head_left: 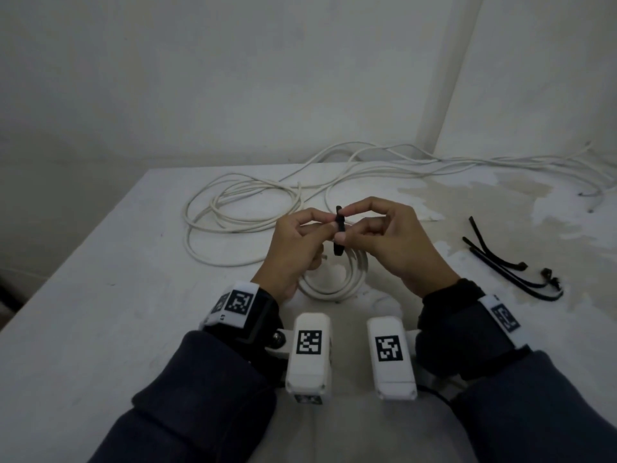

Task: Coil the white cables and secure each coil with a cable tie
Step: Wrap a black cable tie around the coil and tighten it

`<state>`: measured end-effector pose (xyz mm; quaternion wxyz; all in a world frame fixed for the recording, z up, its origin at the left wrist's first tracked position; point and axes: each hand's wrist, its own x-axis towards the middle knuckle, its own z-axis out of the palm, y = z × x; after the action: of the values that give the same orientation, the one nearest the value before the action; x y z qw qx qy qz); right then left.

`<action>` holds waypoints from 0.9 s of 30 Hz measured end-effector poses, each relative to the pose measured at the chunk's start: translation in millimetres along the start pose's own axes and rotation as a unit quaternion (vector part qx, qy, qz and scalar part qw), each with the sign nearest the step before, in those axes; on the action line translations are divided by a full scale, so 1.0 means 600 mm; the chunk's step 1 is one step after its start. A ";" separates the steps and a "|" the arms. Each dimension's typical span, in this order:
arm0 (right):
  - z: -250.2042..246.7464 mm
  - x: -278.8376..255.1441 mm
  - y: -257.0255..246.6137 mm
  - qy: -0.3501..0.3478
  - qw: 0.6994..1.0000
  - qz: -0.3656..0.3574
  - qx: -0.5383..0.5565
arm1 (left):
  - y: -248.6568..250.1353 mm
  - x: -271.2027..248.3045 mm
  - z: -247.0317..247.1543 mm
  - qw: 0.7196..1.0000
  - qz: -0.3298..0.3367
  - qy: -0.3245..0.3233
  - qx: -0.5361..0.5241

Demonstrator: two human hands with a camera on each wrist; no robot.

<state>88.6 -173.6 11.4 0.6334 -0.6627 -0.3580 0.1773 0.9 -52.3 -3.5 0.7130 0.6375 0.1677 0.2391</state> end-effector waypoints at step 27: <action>-0.011 0.005 0.004 0.083 0.995 0.051 -0.006 | -0.009 0.004 -0.003 0.996 -0.016 -0.089 -0.012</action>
<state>96.0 -175.9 10.5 0.6466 -0.6967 -0.2710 0.1517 2.6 -50.1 -9.2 0.7362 0.6451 0.1111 0.1716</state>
